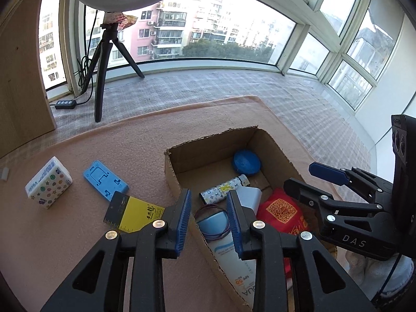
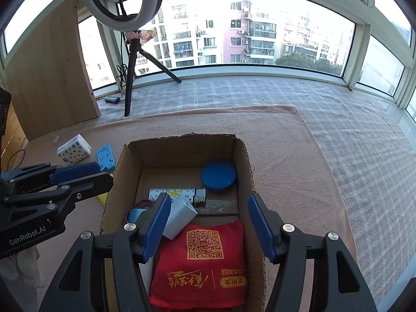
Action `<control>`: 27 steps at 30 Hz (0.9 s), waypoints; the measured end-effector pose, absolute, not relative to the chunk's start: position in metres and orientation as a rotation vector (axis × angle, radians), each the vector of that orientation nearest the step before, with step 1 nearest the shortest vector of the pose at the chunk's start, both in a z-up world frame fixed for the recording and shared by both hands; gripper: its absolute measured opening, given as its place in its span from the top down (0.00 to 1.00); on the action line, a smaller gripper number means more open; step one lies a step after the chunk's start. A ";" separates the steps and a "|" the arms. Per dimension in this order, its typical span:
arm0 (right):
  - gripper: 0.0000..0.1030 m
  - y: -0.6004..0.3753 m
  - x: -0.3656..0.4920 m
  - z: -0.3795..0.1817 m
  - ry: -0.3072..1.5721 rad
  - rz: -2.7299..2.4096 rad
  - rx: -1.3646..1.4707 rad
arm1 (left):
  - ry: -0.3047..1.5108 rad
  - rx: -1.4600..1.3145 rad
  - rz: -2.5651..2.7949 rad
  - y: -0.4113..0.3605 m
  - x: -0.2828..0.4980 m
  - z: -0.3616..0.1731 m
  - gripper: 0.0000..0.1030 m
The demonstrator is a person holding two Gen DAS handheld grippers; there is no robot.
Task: Organize objects
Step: 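Open both grippers to drop the rubber band and tape measure in the box, then move the left gripper to the yellow ruler card on the floor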
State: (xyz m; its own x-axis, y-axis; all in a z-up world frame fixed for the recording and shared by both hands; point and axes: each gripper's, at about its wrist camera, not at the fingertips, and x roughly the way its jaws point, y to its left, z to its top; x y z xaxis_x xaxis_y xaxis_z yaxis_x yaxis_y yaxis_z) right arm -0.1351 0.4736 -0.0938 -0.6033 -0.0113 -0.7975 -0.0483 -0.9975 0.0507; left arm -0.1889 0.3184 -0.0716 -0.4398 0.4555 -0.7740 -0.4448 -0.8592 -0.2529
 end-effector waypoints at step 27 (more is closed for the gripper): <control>0.44 0.470 -0.047 -0.097 0.384 2.763 -1.430 | -0.229 -1.471 2.308 0.256 -0.240 -0.114 0.68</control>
State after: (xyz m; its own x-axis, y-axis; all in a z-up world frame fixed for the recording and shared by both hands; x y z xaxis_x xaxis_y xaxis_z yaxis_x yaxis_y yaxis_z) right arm -0.0475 0.4695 -0.0967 -0.5838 -0.1060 -0.8050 -0.1175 -0.9700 0.2130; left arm -0.2400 0.2560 -0.1138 -0.3715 0.4097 -0.8332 -0.2377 -0.9094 -0.3412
